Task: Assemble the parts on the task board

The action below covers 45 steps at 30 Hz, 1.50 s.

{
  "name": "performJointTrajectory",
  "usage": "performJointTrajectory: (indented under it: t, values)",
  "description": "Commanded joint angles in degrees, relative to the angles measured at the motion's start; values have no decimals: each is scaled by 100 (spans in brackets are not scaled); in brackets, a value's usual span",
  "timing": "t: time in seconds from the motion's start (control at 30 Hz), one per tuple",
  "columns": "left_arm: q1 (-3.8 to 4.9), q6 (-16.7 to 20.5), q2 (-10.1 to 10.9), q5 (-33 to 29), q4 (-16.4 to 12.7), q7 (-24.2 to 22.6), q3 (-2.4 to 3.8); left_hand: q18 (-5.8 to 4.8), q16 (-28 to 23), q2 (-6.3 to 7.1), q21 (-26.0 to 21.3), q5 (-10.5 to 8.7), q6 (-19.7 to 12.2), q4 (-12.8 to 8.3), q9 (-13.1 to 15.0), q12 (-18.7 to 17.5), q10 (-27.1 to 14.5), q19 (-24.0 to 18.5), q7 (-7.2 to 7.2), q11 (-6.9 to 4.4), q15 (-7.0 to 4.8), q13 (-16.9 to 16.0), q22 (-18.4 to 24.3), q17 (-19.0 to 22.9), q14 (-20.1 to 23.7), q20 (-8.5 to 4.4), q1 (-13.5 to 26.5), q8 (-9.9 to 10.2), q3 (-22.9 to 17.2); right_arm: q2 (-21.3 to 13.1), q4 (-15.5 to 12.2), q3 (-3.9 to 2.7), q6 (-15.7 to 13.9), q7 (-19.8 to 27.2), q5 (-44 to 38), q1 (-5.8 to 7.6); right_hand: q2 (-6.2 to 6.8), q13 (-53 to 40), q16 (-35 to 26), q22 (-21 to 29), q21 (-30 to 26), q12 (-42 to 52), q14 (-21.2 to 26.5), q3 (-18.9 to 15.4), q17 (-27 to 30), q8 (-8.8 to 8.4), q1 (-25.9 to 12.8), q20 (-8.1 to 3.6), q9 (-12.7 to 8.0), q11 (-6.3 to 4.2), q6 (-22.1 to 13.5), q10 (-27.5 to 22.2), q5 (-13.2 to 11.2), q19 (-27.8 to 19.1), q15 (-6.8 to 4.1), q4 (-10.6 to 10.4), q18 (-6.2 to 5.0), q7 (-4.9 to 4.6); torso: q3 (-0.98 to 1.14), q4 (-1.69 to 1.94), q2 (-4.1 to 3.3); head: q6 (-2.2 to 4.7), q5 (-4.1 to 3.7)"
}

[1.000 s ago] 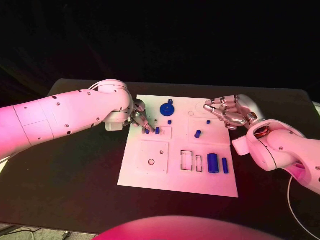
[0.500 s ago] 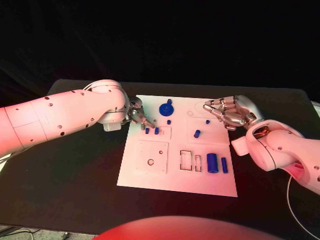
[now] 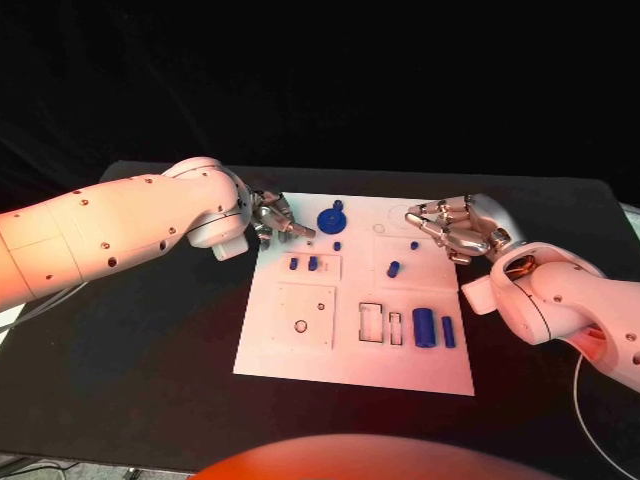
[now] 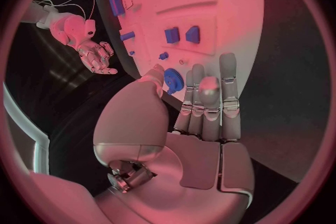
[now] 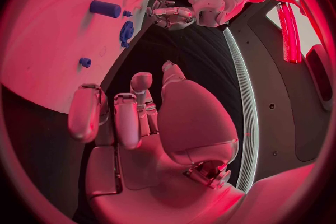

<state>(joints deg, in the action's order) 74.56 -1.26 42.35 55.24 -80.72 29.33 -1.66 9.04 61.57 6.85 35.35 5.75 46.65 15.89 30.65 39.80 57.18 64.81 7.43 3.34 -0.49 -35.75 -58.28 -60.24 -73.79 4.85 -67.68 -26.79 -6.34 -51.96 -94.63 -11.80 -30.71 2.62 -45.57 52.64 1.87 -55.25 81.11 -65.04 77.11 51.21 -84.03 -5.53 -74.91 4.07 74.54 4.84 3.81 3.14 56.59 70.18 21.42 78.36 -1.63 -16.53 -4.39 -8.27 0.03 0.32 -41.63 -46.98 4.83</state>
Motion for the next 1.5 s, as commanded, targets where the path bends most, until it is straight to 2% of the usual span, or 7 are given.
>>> performJointTrajectory:
  t: [0.03, 0.13, 0.33, 0.57, 0.73, 1.07, 1.5]
  values:
    - [-26, 906, -127, 848, 49, -1599, -62, 109, -1248, -22, -522, 25, -177, -223, -206, -388, -368, -162, 87, 84, 83, 363, 382, 1138, 675, 120, -822, 100, -88, 8, 1, 2, 110, 20, -2, -7, -2, 8, -34, 3, -22, 34, -310, -31, -122, 3, -46, -6, 8, 3, -20, -30, 26, -6, 39, 3, -61, 10, -6, -11, -10, 34, -10]
    - [-104, 1179, -249, 1270, 130, -2422, -124, 111, -1844, 41, -948, 11, -684, -513, -719, -1222, -959, -245, -295, 235, 209, 1013, 731, 1599, 916, 233, -1592, 742, -266, 14, 5, 3, 118, 22, -2, -9, -19, 8, -34, 3, -23, 40, -310, -35, -122, 4, -39, -6, 9, 2, -20, -30, 57, -6, 39, 14, -61, 11, -8, -12, -12, 53, -46]
    - [-282, 1486, -437, 2013, 253, -3175, -170, 140, -2228, 91, -1183, 14, 113, -803, -1559, -2267, -292, 469, -70, 241, 127, 2252, 1137, 2142, 127, 159, -2052, 1461, -323, 27, 16, 3, 121, 23, -1, -12, -57, 24, -35, 3, -25, 42, -311, -52, -126, 6, -1, -7, 9, -2, -19, -45, 178, -4, 36, 39, -61, 14, -13, -15, -22, 83, -96]
    - [-351, 1279, -570, 2465, 346, -3013, -182, 104, -207, 140, -673, 23, 706, -751, -1883, -2626, 20, 1117, -64, 187, 81, 2703, 826, 456, -778, 93, -1937, 1675, -328, 34, 15, 3, 120, 24, -1, -13, -67, 27, -36, 0, -24, 41, -311, -53, -125, 6, 8, -7, 9, -2, -19, -47, 195, -3, 36, 42, -61, 14, -11, -18, -27, 102, -106]
    - [-363, 978, -619, 2631, 328, -2641, -184, -156, 1050, 148, 1159, 27, 912, -735, -2079, -2756, 283, 1706, -70, 143, 35, 2890, -409, -715, -1178, 54, -1883, 1865, -269, 38, 17, 3, 124, 27, -1, -13, -72, 32, -34, 1, -25, 37, -312, -53, -128, 6, 11, -8, 9, -2, -18, -50, 200, -3, 35, 42, -61, 14, -15, -22, -25, 87, -106]
    - [-373, 809, -737, 2864, 346, -2239, -181, -368, 1073, 128, 2586, 37, 1345, -662, -2236, -2995, 967, 2014, -34, 12, -76, 3061, -1406, -467, -1214, -62, -1953, 1984, -610, 46, 16, 3, 129, 34, -1, -14, -72, 32, -34, 1, -25, 37, -312, -53, -128, 6, 11, -8, 9, -2, -18, -50, 200, -3, 35, 42, -61, 14, -16, -19, -23, 90, -114]
    - [-375, 627, -868, 3017, 472, -1968, -179, -408, 1051, 171, 2828, 40, 1437, -675, -2321, -3216, 1058, 2016, -21, 36, -74, 3144, -1609, -290, -1196, -54, -2013, 2094, -906, 47, 16, 3, 136, 34, -1, -14, -72, 32, -34, 1, -25, 37, -312, -53, -128, 6, 11, -8, 9, -2, -18, -50, 200, -3, 35, 42, -61, 14, -16, -17, -23, 76, -123]
